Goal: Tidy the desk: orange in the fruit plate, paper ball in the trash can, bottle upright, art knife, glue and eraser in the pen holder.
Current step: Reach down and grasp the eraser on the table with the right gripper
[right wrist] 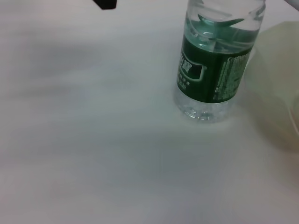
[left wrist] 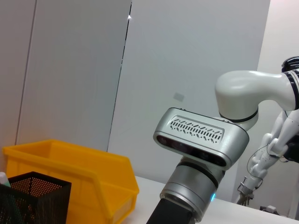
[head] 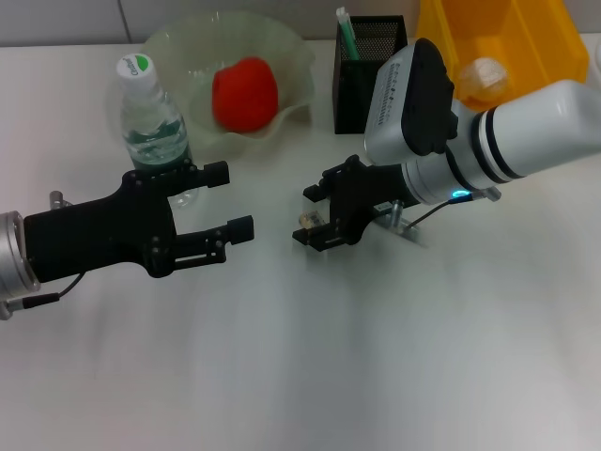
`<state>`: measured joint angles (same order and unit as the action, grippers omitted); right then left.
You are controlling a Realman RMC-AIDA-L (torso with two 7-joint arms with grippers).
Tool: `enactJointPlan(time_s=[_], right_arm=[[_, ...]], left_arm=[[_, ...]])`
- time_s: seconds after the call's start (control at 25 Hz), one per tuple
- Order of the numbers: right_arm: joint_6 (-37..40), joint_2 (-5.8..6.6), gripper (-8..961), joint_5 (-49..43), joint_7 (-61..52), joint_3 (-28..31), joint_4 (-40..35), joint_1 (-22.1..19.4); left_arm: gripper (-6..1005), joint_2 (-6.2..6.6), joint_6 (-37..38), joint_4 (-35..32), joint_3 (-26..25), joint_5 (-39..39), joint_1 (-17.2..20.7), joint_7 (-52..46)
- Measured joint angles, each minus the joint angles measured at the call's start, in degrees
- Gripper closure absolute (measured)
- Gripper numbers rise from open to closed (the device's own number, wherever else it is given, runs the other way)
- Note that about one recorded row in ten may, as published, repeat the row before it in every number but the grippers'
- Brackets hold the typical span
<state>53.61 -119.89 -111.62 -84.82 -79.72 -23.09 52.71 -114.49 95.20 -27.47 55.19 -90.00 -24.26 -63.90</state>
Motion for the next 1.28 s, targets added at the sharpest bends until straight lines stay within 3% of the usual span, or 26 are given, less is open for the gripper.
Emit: enactJointPlan(time_s=[1.28], right_arm=[[-0.9,0.01,421,-0.5,-0.5,-1.4,0.4,0.0]], left_arm=[[201,0.15,0.1,0.1,-0.1,0.0,0.0,0.0]])
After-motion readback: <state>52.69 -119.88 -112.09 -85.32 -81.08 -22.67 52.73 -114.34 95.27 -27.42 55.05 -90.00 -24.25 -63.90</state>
